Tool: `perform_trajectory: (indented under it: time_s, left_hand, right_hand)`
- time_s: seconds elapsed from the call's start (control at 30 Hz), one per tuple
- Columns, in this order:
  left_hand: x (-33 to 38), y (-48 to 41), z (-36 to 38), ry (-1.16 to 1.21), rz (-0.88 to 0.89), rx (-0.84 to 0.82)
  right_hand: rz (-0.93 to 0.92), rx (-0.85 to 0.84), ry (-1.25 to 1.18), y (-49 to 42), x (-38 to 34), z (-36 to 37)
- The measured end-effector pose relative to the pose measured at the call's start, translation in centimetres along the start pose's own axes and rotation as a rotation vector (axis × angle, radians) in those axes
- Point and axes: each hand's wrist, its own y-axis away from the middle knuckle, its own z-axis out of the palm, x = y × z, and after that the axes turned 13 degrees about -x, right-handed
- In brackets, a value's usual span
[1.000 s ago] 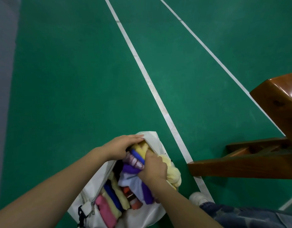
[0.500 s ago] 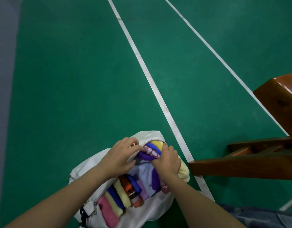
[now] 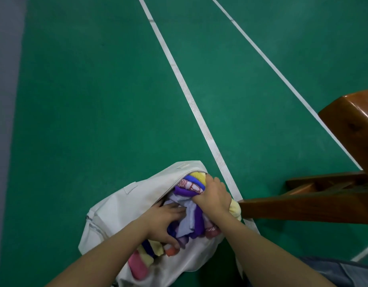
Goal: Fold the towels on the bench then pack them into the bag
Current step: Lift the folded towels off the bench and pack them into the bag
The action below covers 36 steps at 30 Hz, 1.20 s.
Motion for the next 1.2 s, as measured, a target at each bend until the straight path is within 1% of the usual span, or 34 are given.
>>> perform_trajectory:
  time_s: [0.13, 0.27, 0.33, 0.67, 0.77, 0.87, 1.03, 1.2]
  left_hand:
    - [0.4, -1.6, -0.2, 0.104, -0.017, 0.053]
    - [-0.2, -3.2, 0.0, 0.192, -0.088, 0.035]
    - [-0.3, -3.9, -0.4, 0.180, -0.089, 0.024]
    - [0.0, -6.1, -1.3, 0.189, 0.017, -0.002]
    - [-0.1, -6.5, -1.1, 0.211, 0.047, 0.044]
    - [-0.3, -6.6, -0.4, 0.283, 0.079, 0.106]
    - [-0.5, -6.6, 0.6, 0.324, 0.123, 0.142]
    - [0.4, -7.4, -0.2, 0.346, 0.112, 0.173]
  right_hand:
    - [-0.023, -0.011, -0.003, 0.0, 1.1, -1.1]
    - [-0.049, 0.000, 0.007, -0.2, 1.8, -2.2]
    - [-0.054, 0.008, 0.016, -0.4, 2.3, -2.7]
    - [-0.083, -0.034, 0.007, -2.1, 4.6, -4.2]
    - [-0.084, -0.048, 0.018, -2.6, 4.9, -4.3]
    - [-0.093, -0.069, 0.049, -3.3, 5.2, -4.9]
    - [-0.098, -0.089, 0.049, -4.0, 5.7, -4.5]
    - [-0.090, -0.110, 0.045, -4.8, 6.2, -4.2]
